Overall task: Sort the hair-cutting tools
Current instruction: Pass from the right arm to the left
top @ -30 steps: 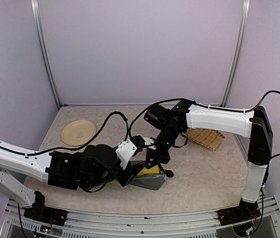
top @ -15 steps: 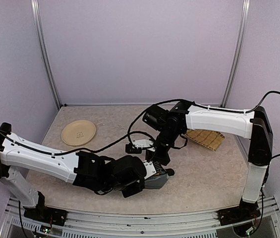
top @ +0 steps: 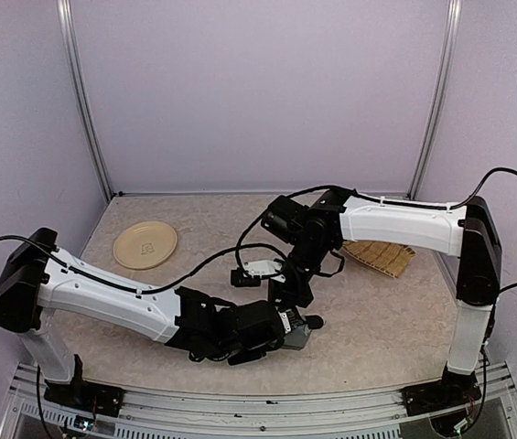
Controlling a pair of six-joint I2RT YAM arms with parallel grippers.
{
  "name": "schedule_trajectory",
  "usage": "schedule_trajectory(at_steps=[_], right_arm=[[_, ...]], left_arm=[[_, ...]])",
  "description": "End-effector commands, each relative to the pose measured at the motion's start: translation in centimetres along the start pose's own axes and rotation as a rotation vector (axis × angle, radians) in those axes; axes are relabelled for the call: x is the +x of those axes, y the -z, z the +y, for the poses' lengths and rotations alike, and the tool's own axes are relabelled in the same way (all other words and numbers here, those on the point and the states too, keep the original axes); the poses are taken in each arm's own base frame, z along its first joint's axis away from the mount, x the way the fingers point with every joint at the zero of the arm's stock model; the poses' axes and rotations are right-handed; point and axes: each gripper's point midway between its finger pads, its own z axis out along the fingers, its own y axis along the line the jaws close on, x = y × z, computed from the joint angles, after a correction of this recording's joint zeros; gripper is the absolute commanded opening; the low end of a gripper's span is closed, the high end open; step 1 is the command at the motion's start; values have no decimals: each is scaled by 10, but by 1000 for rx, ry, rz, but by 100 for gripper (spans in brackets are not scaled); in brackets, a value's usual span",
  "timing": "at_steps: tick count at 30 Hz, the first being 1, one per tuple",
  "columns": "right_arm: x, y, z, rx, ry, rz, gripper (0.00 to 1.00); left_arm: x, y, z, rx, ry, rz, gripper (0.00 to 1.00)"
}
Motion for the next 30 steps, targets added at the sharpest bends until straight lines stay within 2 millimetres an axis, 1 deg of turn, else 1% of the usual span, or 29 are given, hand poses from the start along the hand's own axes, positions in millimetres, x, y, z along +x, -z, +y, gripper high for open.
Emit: schedule_trajectory(at_steps=[1,2,5,7,8,10,11,14,15,18,19,21,22,25,28,30], right_arm=[[-12,0,12,-49,40,-40,0],[-12,0,12,-48,38,-40,0],[-11,0,8,-32,30,-31,0],[-7,-1,4,-24,16,-29,0],[-6,-1,3,-26,8,-29,0],[0,-5,2,-34,-11,-23,0],[3,-9,3,-44,-18,-16,0],[15,-22,4,-71,-49,15,0],[19,-28,5,-81,-63,23,0],[31,-47,4,-110,-118,65,1],[34,-52,3,-105,-125,84,4],[36,-57,1,-86,-126,109,15],[33,-56,0,-78,-122,105,19],[18,-39,-5,-37,-102,65,32],[6,-11,-18,23,-93,11,46],[-1,13,-26,31,-105,-53,54]], left_arm=[[-4,-14,9,-43,-20,-15,53],[-3,-16,10,-44,-22,-16,49],[-5,-18,11,-46,-26,-18,26],[-5,-19,10,-45,-26,-21,18],[-5,-18,11,-50,-20,-25,12],[-5,-15,18,-85,-2,-40,4],[-7,-9,25,-122,11,-61,0],[-12,9,41,-223,59,-144,0],[-19,18,48,-268,96,-194,0],[-18,36,64,-352,184,-283,0],[-17,38,68,-363,215,-302,0],[-12,35,69,-373,248,-308,0],[-10,34,71,-390,261,-306,0],[-10,29,66,-388,260,-305,0],[-10,30,58,-383,249,-329,0],[-9,30,55,-386,251,-339,0]])
